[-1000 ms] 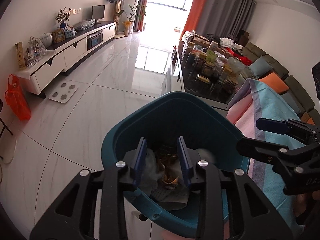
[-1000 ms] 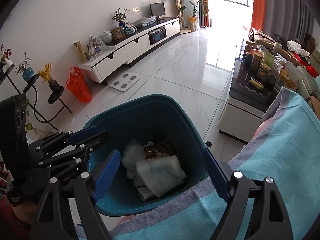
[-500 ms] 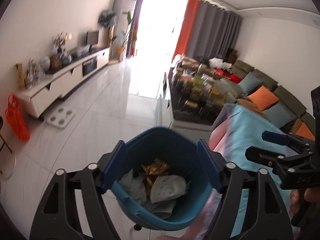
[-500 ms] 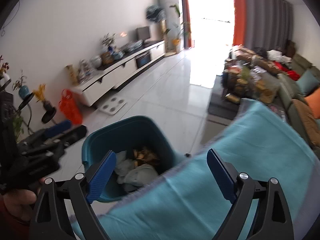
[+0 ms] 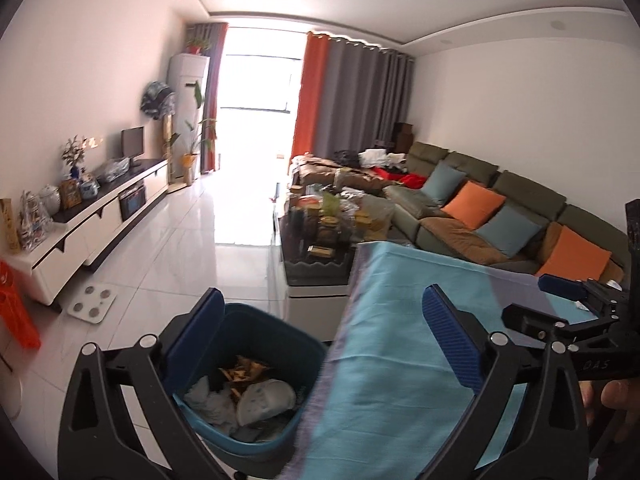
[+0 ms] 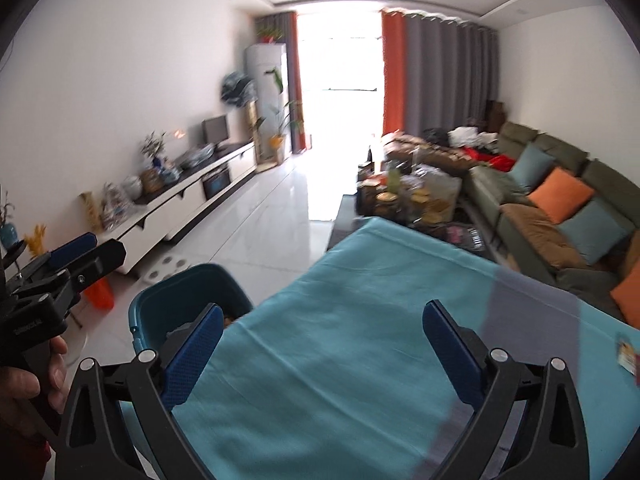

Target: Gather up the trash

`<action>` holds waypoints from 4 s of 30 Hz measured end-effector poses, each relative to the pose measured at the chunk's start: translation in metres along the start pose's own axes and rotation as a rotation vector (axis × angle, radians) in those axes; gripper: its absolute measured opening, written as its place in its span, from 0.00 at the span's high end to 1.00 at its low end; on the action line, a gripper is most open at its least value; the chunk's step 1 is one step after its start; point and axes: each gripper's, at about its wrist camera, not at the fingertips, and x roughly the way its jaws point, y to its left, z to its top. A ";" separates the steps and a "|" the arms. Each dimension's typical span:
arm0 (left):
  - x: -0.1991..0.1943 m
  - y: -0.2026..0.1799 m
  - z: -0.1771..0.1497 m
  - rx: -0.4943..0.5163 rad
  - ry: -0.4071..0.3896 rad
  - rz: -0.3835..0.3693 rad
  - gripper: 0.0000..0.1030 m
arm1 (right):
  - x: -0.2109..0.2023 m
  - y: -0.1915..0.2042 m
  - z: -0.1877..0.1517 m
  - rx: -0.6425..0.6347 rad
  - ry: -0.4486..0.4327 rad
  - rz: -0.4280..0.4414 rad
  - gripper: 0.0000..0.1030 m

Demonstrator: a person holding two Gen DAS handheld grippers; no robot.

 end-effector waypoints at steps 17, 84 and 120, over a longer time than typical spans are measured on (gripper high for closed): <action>-0.073 -0.123 -0.017 0.153 -0.138 -0.202 0.05 | -0.145 -0.077 -0.069 0.155 -0.241 -0.385 0.07; -0.122 -0.159 -0.041 0.204 -0.259 -0.368 0.05 | -0.209 -0.048 -0.123 0.205 -0.451 -0.612 0.06; -0.068 -0.172 -0.040 0.232 -0.109 -0.328 0.05 | -0.210 -0.114 -0.133 0.313 -0.357 -0.692 0.06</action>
